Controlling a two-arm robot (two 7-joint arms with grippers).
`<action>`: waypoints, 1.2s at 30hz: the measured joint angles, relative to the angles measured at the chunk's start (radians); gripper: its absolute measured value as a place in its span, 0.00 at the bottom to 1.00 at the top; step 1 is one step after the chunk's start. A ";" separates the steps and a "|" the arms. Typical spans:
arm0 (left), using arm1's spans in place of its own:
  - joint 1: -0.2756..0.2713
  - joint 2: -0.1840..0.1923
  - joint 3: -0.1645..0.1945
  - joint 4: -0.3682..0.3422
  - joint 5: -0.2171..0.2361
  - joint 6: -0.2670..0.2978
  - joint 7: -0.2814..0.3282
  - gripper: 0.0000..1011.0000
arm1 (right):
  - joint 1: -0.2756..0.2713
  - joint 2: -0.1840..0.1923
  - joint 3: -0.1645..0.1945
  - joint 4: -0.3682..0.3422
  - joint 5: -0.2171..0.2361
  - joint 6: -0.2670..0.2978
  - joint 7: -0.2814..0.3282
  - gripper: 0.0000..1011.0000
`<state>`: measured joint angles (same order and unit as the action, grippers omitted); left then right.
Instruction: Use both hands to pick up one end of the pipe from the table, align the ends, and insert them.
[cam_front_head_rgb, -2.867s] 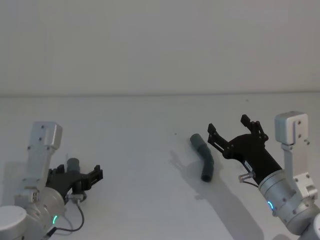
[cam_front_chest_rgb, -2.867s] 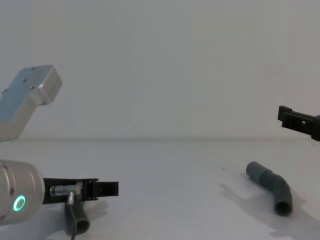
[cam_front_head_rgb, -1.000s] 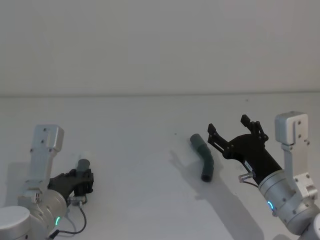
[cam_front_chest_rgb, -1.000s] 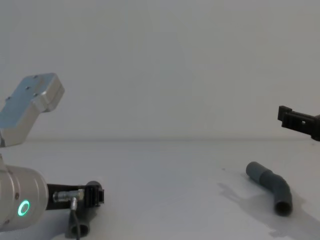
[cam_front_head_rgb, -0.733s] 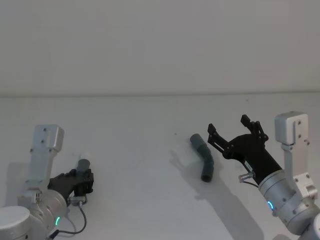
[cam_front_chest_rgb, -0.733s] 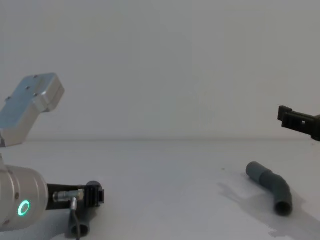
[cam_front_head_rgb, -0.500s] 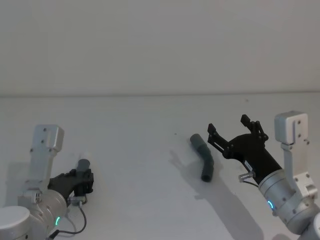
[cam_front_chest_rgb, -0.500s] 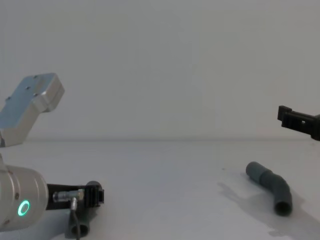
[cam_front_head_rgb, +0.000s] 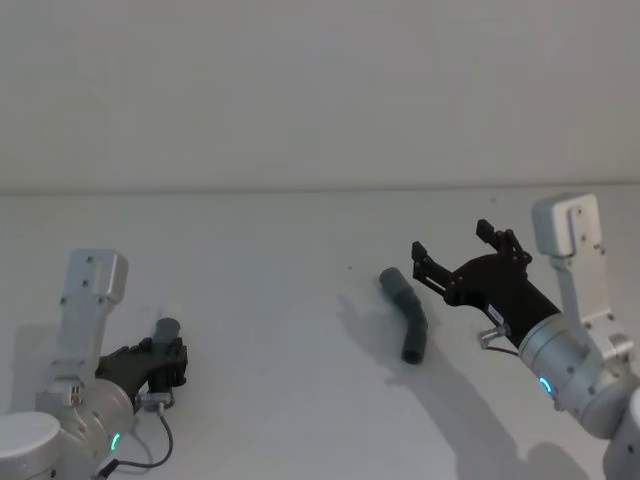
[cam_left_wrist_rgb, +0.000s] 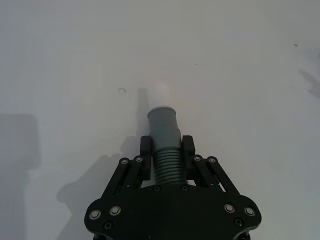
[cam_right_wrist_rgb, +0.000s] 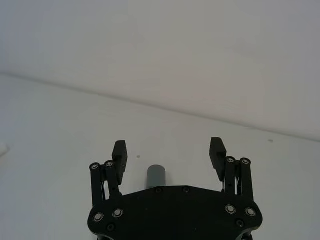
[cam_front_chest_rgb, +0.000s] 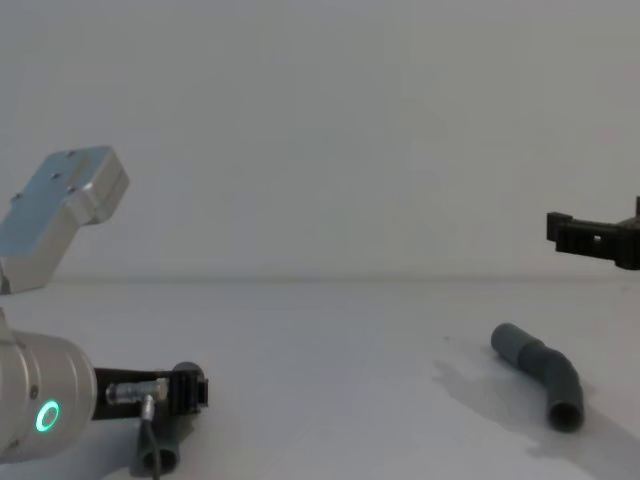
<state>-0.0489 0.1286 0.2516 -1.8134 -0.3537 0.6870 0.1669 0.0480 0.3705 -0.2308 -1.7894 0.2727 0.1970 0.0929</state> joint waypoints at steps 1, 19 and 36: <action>0.000 0.000 0.000 0.000 0.000 0.000 0.000 0.33 | 0.009 0.003 -0.002 0.000 -0.001 0.025 0.003 0.99; 0.000 0.000 0.000 0.000 0.000 0.000 0.000 0.33 | 0.096 -0.043 -0.014 0.019 -0.002 0.305 -0.035 0.99; 0.000 0.000 0.000 0.000 0.000 0.000 0.000 0.33 | 0.150 -0.077 -0.027 0.053 -0.009 0.439 -0.055 0.99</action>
<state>-0.0489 0.1286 0.2516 -1.8135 -0.3537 0.6869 0.1670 0.1981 0.2931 -0.2581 -1.7359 0.2633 0.6360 0.0378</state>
